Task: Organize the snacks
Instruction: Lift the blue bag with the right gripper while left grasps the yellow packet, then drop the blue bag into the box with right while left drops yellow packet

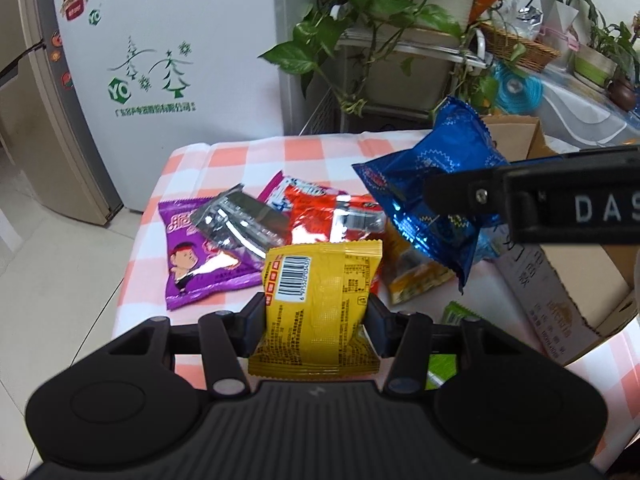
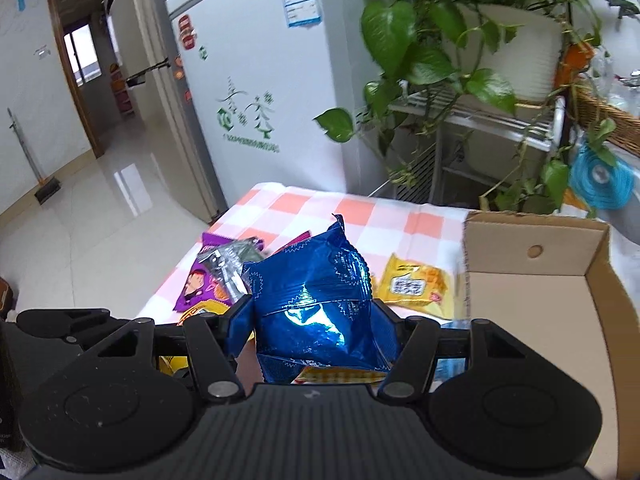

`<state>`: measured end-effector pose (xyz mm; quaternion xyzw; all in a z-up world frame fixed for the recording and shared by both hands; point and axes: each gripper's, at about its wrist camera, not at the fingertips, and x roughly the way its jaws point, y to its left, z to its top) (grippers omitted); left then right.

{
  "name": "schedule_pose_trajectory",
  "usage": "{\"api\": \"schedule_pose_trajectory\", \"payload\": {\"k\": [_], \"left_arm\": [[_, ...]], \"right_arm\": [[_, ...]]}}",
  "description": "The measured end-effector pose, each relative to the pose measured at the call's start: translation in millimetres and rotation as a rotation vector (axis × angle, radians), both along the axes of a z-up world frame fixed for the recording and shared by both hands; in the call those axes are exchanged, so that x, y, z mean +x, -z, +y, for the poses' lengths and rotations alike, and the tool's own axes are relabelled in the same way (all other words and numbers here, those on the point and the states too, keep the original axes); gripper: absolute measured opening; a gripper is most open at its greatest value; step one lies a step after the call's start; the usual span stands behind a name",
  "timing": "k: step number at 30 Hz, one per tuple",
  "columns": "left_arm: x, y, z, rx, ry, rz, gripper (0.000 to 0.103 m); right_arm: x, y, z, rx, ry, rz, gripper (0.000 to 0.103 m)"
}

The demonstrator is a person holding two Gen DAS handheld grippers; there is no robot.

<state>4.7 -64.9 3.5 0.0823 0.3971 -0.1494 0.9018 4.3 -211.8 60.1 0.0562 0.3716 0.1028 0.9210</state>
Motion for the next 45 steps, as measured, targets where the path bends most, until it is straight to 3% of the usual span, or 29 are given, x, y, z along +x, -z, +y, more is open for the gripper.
{"api": "schedule_pose_trajectory", "payload": {"k": [11,21,26,37,43,45], "left_arm": [[-5,-8,-24,-0.021,0.05,-0.022,0.05],[-17,-20,-50,-0.047,0.136,-0.041,0.05],[-15,-23,-75,-0.065,0.16,-0.037,0.05],[-12,-23,-143,-0.113,0.227,-0.008,0.051],[-10,-11,-163,-0.126,0.262,0.032,0.052],[-12,-10,-166,-0.123,0.271,0.032,0.057]], "right_arm": [[-6,-14,-34,-0.007,0.112,-0.024,0.068],[-17,-17,-83,0.058,0.251,-0.006,0.068],[-17,-10,-101,0.083,0.321,0.035,0.068],[-20,-10,-134,0.124,0.484,0.037,0.069],[-21,-9,-142,0.105,0.536,0.026,0.073],[-21,-10,-145,0.108,0.549,0.022,0.079]]}}
